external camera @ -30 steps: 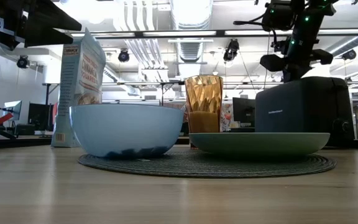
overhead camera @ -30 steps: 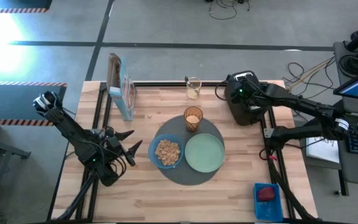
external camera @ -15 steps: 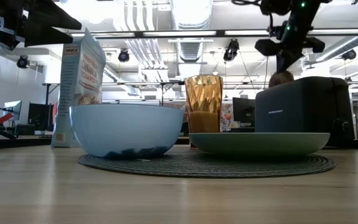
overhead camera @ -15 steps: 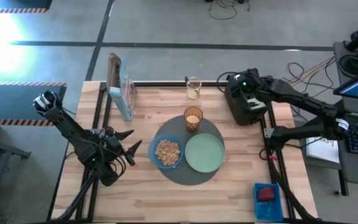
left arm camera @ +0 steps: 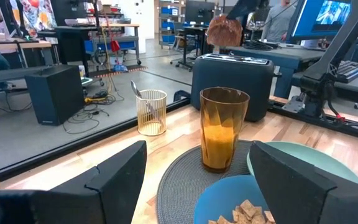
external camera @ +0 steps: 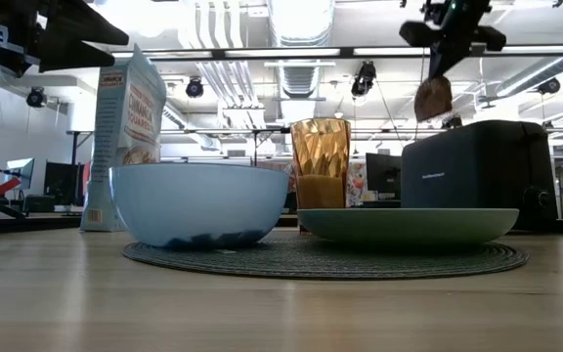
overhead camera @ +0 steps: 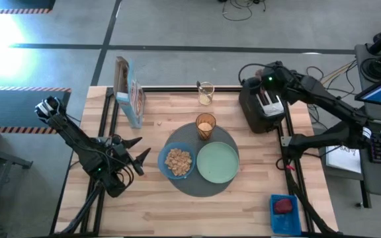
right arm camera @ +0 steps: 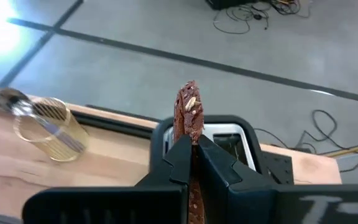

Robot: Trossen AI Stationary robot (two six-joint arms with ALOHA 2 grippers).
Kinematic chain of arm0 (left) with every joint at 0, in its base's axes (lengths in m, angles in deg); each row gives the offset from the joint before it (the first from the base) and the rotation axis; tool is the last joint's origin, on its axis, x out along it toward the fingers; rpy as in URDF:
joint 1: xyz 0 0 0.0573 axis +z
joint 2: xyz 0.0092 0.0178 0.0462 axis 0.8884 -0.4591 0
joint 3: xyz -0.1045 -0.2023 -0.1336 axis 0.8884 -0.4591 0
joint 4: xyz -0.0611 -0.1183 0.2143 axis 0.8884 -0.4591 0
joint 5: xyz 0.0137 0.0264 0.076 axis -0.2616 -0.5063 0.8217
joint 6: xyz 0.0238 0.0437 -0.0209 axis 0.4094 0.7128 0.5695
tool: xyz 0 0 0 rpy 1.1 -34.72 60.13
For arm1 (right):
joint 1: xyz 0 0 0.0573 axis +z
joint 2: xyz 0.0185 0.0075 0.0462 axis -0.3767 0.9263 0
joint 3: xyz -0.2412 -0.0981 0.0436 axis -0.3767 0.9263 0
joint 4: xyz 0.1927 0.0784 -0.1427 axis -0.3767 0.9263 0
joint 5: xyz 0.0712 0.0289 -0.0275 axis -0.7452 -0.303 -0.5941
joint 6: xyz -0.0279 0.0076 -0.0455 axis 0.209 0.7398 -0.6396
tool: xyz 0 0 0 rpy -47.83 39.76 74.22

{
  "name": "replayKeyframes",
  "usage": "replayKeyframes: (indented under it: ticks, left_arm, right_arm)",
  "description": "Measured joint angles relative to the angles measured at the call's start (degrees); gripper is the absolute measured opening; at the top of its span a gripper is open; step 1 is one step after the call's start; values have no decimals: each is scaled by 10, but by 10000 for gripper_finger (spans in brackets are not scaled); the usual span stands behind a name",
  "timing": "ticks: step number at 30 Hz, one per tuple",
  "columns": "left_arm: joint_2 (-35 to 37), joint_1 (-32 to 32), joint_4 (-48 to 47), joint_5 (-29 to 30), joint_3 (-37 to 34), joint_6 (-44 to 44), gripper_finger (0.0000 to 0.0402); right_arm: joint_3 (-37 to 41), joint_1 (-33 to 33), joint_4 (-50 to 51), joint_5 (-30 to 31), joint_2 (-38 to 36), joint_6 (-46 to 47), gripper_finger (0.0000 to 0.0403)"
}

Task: Arrange a breakfast setting
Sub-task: Put the toasted bread on the light green plate from the toaster

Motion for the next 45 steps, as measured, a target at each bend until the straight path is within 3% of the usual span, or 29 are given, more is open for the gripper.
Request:
replayKeyframes:
  ticks: [6,11,14,22,32,45]
  left_arm:
    - [0,0,0,3,0,0,270]
    - [0,0,0,6,0,0,270]
    - [0,0,0,7,0,0,270]
    - [0,0,1,7,0,0,270]
    - [-1,0,-1,7,0,-2,270]
    - [-2,0,-3,5,0,-4,270]
  right_arm:
    - [-35,0,1,-64,0,5,9]
    - [-23,14,1,-171,0,35,9]
    - [-9,38,1,-201,0,53,9]
    - [15,153,-9,-207,0,128,9]
    - [82,305,-91,-178,4,219,9]
    - [259,445,-346,-177,4,294,9]
